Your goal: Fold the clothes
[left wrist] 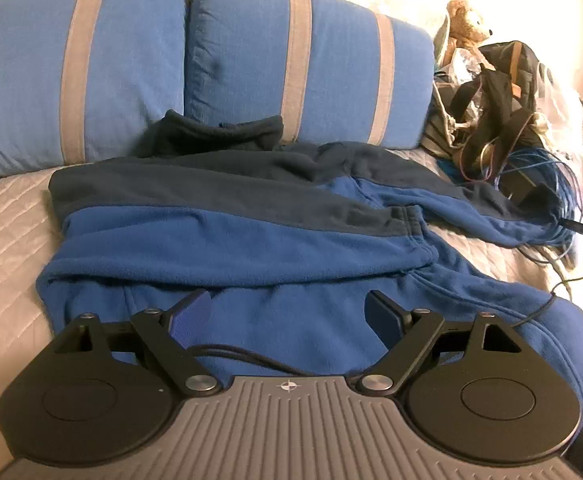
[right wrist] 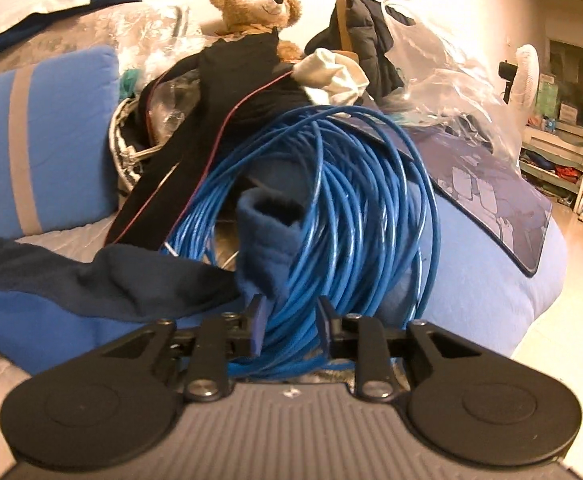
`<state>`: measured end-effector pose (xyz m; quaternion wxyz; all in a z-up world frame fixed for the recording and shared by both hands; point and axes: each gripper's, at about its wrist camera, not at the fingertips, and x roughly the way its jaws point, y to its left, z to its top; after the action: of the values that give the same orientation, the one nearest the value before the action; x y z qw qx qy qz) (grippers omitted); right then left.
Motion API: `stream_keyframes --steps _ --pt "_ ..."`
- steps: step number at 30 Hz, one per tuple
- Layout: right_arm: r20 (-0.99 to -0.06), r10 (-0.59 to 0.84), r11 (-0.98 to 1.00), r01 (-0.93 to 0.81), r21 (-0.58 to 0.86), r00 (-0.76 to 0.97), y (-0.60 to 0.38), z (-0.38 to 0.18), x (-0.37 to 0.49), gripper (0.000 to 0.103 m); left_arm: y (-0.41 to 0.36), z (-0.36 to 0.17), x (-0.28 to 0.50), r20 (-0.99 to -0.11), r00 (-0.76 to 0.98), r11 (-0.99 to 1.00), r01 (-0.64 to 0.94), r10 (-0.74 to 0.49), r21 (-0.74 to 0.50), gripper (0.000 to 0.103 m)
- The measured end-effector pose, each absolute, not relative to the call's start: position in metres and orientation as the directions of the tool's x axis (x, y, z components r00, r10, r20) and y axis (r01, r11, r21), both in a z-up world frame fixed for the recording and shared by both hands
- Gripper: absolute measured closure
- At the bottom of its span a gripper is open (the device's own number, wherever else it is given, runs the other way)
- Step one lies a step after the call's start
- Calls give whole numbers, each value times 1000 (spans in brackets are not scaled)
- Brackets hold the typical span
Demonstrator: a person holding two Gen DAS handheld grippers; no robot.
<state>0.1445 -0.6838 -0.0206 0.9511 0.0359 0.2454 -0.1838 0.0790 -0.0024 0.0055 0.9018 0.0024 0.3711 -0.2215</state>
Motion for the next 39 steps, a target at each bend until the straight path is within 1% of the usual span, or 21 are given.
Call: stream_keyframes --steps 4,5,8,10,12,15,18,22,30,34,39 --pt "-490 -313 936 351 -15 814 -689 -23 154 75 1 5 76 -670 629 903 402 -394 -154 18" --pt "-495 -307 938 347 -11 813 -690 -24 157 79 2 5 76 -669 630 903 402 -394 -153 18" --pt "-509 -297 940 342 -6 808 -692 -27 165 83 5 6 75 -667 634 903 402 -392 -149 18" --pt "-513 -289 942 335 -3 808 -693 -28 170 84 7 6 74 -665 637 904 402 -391 -146 18" --pt "-514 -273 948 319 2 814 -691 -26 174 92 8 6 74 -666 639 906 400 -385 -140 18" --pt "-528 -276 947 321 -6 803 -686 -21 179 98 12 9 72 -661 647 907 400 -380 -131 18" --pt "-516 -246 953 302 26 821 -675 -2 182 98 18 13 72 -648 657 909 390 -385 -145 18" --pt "-467 -196 968 247 51 862 -650 35 188 98 22 15 74 -636 668 915 368 -386 -168 18" --pt "-378 -24 996 54 69 925 -565 104 212 98 25 18 72 -612 671 906 354 -418 -231 18" --pt "-360 88 995 -63 80 929 -512 123 224 98 24 21 72 -598 672 899 355 -437 -258 18" --pt "-362 205 979 -192 71 909 -440 131 240 99 25 26 75 -574 687 895 338 -446 -291 18"
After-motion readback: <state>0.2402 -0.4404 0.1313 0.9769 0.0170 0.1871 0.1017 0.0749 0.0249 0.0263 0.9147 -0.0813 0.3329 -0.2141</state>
